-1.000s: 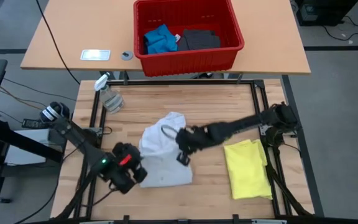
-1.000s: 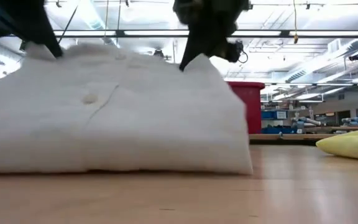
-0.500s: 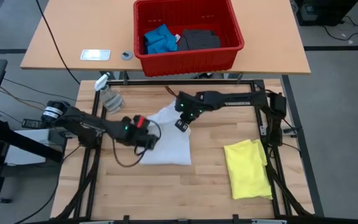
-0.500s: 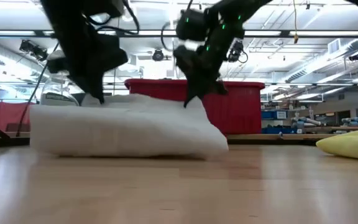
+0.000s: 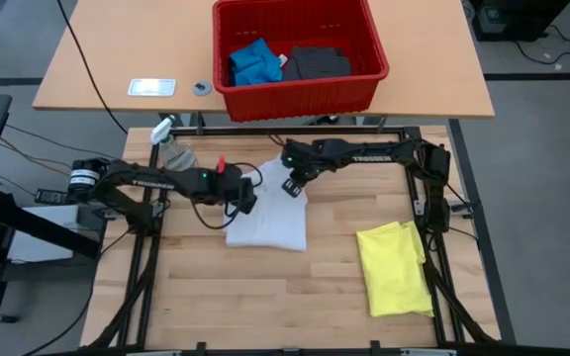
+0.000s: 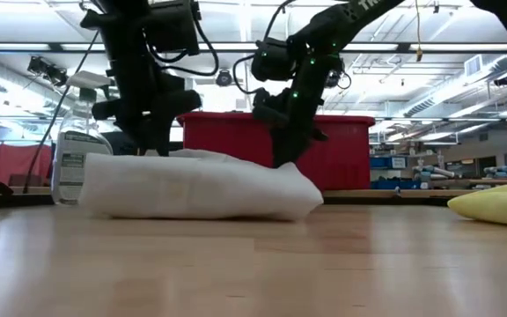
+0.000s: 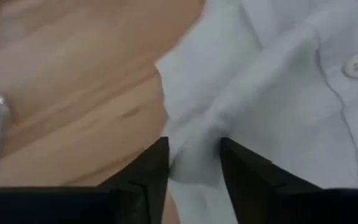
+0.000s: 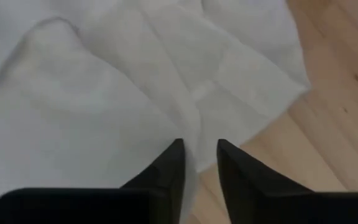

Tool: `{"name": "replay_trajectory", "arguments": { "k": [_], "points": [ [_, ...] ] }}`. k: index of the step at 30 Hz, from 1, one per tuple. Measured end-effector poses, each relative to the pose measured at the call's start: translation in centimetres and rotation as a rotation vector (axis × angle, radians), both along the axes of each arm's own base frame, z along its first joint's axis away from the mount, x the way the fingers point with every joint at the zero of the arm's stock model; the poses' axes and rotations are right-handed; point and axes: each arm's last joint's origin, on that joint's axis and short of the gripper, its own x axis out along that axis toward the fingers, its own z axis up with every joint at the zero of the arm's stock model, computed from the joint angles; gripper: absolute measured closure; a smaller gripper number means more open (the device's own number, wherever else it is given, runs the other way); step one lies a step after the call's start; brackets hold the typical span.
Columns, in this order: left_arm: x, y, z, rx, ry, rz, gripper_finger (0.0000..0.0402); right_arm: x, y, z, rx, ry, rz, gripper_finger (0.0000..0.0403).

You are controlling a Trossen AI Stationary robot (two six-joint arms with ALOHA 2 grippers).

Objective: Fold Laundry from Bin

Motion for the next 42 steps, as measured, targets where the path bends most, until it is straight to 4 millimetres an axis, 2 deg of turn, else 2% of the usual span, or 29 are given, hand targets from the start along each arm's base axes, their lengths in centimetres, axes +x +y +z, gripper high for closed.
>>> {"name": "replay_trajectory", "arguments": {
  "k": [6,16,22,29,42],
  "points": [
    [0.1,-1.4,0.9,-0.070,-0.094,-0.039,0.0224,-0.5,0.6,0.2,0.030,0.037,0.009,0.0270],
    [-0.1,-4.0,3.3,-0.109,-0.305,-0.069,0.0225,0.5,3.2,0.9,-0.011,0.004,0.182,0.0270],
    [0.2,-5.0,4.3,-0.077,-0.369,-0.187,0.0225,1.6,4.7,1.3,0.031,-0.105,0.312,0.0270],
    [1.9,-7.0,2.1,-0.106,-0.320,-0.280,0.0225,2.0,6.3,1.1,0.069,-0.152,0.322,0.0270],
    [4.2,-10.6,-4.3,-0.252,-0.150,-0.333,0.0225,0.2,11.8,-3.7,0.184,-0.073,0.271,0.0287]
  ]
}}
